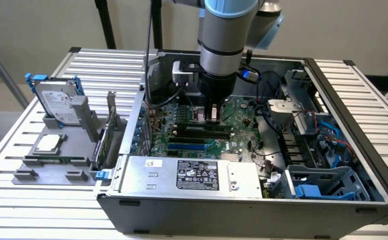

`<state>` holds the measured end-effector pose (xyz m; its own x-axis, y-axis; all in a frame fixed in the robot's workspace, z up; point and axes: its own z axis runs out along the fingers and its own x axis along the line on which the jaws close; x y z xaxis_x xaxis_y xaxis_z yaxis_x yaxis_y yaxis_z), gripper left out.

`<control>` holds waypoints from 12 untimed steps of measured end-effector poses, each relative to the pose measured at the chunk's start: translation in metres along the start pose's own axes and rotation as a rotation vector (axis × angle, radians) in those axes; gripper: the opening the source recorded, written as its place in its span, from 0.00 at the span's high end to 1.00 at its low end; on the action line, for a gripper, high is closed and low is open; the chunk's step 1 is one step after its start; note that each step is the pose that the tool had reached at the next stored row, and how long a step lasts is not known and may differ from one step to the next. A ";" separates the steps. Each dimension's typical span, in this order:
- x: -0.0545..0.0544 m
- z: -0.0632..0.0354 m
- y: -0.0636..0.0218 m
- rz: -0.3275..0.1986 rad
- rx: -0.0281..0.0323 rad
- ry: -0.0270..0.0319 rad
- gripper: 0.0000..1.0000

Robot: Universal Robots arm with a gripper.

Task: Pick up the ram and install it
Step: 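Insert the ram into the slot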

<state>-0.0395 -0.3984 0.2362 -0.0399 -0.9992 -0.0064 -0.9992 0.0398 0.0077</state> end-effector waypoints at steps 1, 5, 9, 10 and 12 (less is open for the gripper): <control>0.000 0.0001 0.0001 0.000 -0.0001 0.0003 0.87; 0.000 0.0010 0.0002 0.000 0.0001 0.0012 0.87; 0.000 0.0019 0.0002 0.000 0.0002 0.0030 0.87; 0.000 0.0021 0.0002 0.000 0.0001 0.0031 0.87; 0.000 0.0028 0.0003 0.000 0.0001 0.0032 0.87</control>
<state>-0.0398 -0.3986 0.2334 -0.0394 -0.9992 -0.0032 -0.9992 0.0394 0.0076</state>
